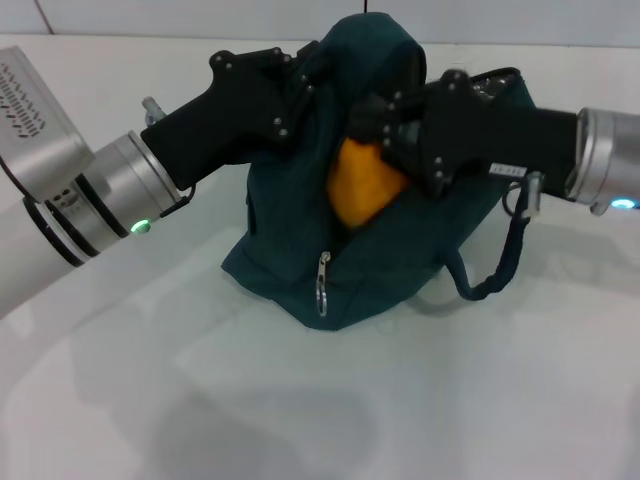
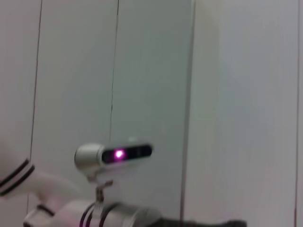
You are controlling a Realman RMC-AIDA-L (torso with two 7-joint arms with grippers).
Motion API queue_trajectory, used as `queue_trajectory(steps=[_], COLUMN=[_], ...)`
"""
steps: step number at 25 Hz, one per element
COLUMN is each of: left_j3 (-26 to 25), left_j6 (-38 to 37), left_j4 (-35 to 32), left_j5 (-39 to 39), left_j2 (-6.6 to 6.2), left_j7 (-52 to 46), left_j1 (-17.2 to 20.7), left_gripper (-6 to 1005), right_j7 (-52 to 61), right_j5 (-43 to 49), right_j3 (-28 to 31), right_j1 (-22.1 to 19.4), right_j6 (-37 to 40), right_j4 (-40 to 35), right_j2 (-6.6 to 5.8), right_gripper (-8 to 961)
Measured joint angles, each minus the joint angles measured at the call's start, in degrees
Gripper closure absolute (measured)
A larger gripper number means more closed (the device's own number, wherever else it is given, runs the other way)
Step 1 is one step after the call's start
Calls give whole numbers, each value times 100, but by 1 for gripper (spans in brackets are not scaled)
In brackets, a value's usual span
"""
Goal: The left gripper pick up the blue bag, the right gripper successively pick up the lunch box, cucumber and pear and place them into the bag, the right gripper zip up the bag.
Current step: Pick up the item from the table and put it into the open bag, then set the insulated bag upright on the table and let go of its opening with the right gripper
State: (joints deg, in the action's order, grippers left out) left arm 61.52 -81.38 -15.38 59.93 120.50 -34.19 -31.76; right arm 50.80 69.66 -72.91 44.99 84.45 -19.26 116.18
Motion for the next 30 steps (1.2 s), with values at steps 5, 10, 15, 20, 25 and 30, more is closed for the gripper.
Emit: queue_trajectory(steps=[5,10,15,20,25,30], left_j3=[0,0,0,0,0,0], left_j6=[0,19,55,58,61,62], left_j4=[0,0,23,147,161,161], left_j5=[18,17,32,2,-1,-1], left_j2=[-1,-5,-3,0,-12,-24], left_j7=[4,18,72,163,207,222], left_j1=[-3,6,28,15,74,95], left_gripper=[922,924,923,922,920,919], right_j7=[-42,-101,-115,-120,-53,503], right_j5=[-86,-394,-665,-865,-762,-266], right_j3=[-255,-306,-340,-321,-320,-308], right_j1=[-25,-285,-469,-813,-1558,-1877], right_j6=[-86,92,78,371,846,996], right_j4=[40,-88,-152,-250,-688,-783], right_j2=[0,0,0,-17,-188,-497], right_gripper=[915,914,892,780,631,486])
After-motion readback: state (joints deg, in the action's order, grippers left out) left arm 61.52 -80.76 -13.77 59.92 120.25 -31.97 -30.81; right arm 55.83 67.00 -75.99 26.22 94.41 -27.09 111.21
